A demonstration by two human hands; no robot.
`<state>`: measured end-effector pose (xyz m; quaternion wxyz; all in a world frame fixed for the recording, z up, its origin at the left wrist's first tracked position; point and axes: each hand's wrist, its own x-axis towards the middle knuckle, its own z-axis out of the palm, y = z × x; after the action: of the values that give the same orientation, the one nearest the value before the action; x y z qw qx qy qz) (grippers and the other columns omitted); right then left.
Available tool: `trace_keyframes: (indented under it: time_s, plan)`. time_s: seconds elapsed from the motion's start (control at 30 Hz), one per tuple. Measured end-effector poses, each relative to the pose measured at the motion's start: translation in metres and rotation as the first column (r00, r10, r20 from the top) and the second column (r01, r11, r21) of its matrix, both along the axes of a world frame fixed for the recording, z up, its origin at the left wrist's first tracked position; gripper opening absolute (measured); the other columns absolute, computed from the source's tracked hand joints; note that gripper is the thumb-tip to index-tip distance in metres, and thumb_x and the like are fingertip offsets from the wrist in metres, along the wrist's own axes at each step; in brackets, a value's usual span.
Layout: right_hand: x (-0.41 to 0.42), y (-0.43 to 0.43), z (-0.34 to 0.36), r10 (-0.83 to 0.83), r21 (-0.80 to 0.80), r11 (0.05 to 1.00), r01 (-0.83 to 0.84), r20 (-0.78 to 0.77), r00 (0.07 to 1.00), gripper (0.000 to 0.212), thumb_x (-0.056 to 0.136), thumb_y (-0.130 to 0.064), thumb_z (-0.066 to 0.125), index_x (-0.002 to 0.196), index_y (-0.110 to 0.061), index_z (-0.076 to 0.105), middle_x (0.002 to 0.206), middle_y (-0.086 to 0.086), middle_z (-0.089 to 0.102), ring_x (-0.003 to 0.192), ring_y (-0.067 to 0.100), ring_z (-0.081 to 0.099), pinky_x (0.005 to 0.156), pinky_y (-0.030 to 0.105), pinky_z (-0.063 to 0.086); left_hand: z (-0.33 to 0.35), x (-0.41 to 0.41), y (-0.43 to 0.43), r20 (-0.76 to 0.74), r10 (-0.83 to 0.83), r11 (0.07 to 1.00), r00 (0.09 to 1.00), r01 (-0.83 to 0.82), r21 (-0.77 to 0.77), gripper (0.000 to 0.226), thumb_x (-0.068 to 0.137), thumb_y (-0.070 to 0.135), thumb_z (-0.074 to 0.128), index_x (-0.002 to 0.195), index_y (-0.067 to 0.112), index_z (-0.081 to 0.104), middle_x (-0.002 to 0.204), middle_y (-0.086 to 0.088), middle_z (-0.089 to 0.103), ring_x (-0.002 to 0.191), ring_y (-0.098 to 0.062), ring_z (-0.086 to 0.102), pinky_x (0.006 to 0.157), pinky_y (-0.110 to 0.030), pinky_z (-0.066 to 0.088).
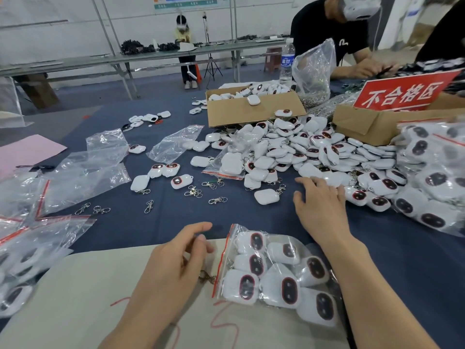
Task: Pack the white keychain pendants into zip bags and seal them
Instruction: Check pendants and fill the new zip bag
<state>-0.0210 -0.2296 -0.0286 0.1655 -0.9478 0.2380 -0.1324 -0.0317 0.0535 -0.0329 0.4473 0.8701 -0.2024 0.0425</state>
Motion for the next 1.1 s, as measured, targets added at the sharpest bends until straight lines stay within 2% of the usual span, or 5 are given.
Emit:
trace_keyframes:
  time_s: [0.23,0.5,0.7,0.9,1.1]
  plan:
    - [-0.001,-0.004,0.001,-0.188,-0.066,0.980,0.187,-0.002,0.982,0.044,0.104,-0.029,0.043,0.147,-0.018,0.043,0.162,0.021,0.022,0.151,0.039,0.012,0.120,0.057,-0.001,-0.008,0.010,-0.002,-0.021,0.139,0.987,0.990,-0.140,-0.076,0.026,0.101,0.022,0.052,0.105,0.044,0.065,0.085,0.019,0.072,0.064,-0.010,0.065,0.061,-0.015,0.049]
    - [-0.002,-0.003,-0.004,-0.041,0.033,0.999,0.035,0.200,0.979,0.046,0.099,-0.011,0.049,0.145,-0.017,0.049,0.144,0.014,0.043,0.129,0.033,0.040,0.106,0.043,0.032,-0.006,0.040,-0.020,-0.072,0.205,0.970,0.976,-0.213,-0.117,0.026,0.103,0.016,0.049,0.105,0.035,0.067,0.077,0.017,0.072,0.048,-0.014,0.053,0.057,-0.022,0.047]
    - [0.004,0.002,-0.002,0.046,0.265,0.947,-0.182,0.447,0.893,0.041,0.098,-0.002,0.049,0.134,-0.020,0.060,0.144,0.002,0.045,0.119,0.005,0.044,0.085,0.000,0.031,0.006,0.063,-0.045,-0.076,0.123,0.967,0.989,-0.136,-0.213,0.027,0.104,0.014,0.046,0.105,0.031,0.067,0.075,0.012,0.070,0.046,-0.009,0.057,0.051,-0.013,0.044]
    - [0.011,0.004,0.003,0.009,0.549,0.748,-0.373,0.553,0.833,0.042,0.096,-0.003,0.053,0.111,-0.040,0.068,0.107,-0.022,0.071,0.067,-0.007,0.054,0.063,0.004,0.041,0.006,0.071,-0.062,-0.115,0.041,0.949,0.992,-0.075,-0.306,0.029,0.104,0.013,0.046,0.105,0.032,0.068,0.076,0.007,0.071,0.049,-0.010,0.057,0.049,-0.018,0.044]
    - [0.019,-0.003,0.011,-0.232,0.791,0.268,-0.550,0.607,0.760,0.031,0.101,-0.009,0.057,0.125,-0.029,0.061,0.119,-0.008,0.074,0.104,0.009,0.071,0.083,0.025,0.059,-0.003,0.074,-0.056,-0.121,0.042,0.953,0.992,-0.076,-0.294,0.031,0.104,0.015,0.046,0.103,0.038,0.066,0.079,0.009,0.071,0.051,-0.009,0.059,0.054,-0.012,0.045]
